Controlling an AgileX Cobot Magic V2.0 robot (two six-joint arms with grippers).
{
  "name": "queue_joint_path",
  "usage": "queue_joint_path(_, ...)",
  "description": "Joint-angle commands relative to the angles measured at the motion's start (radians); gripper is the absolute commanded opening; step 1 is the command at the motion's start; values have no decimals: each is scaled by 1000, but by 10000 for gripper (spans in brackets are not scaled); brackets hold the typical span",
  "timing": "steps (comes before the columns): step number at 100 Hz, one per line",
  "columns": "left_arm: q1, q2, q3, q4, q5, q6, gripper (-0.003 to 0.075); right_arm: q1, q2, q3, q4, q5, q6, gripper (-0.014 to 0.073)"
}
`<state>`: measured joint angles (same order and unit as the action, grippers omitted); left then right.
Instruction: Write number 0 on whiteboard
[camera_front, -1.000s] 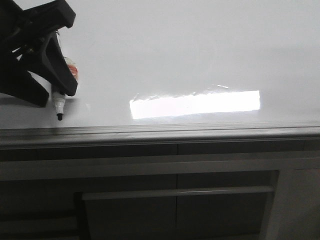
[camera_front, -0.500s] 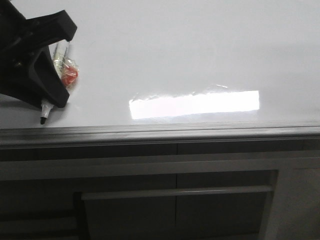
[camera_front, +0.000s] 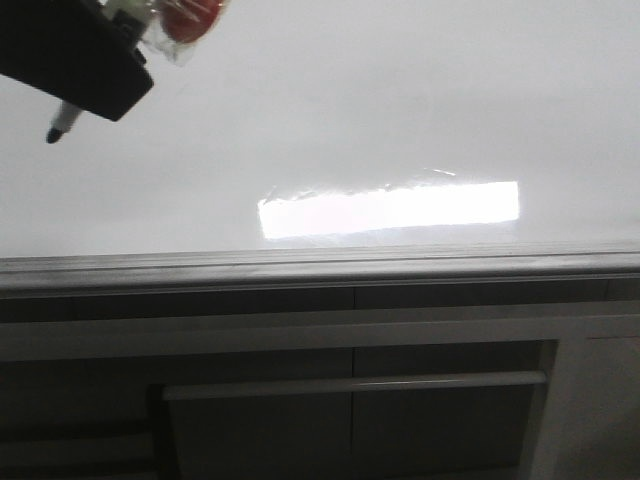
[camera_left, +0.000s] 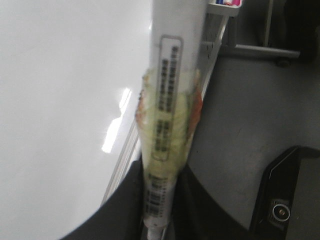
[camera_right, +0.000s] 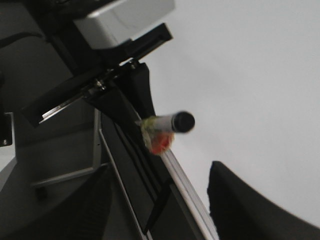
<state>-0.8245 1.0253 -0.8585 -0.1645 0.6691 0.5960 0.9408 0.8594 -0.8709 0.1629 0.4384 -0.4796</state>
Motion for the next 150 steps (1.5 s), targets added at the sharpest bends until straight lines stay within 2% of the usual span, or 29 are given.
queue_joint_path(1, -34, -44, -26, 48, 14, 17, -20, 62, 72, -88, -63, -63, -26, 416)
queue_joint_path(18, -61, -81, -26, 64, 101, 25, -20, 83, 170, -146, -107, -70, -26, 416)
queue_joint_path(58, -132, -117, -26, 66, 104, 177, -20, 178, 253, -158, -99, -101, -26, 416)
queue_joint_path(97, -134, -117, -26, 68, 90, 177, -20, 183, 308, -161, -35, -91, -26, 409)
queue_joint_path(119, -134, -117, -26, 68, 101, 177, -20, 183, 345, -193, -15, -59, -26, 336)
queue_joint_path(150, -134, -117, -26, 68, 125, 177, -20, 183, 347, -198, 1, -57, -26, 327)
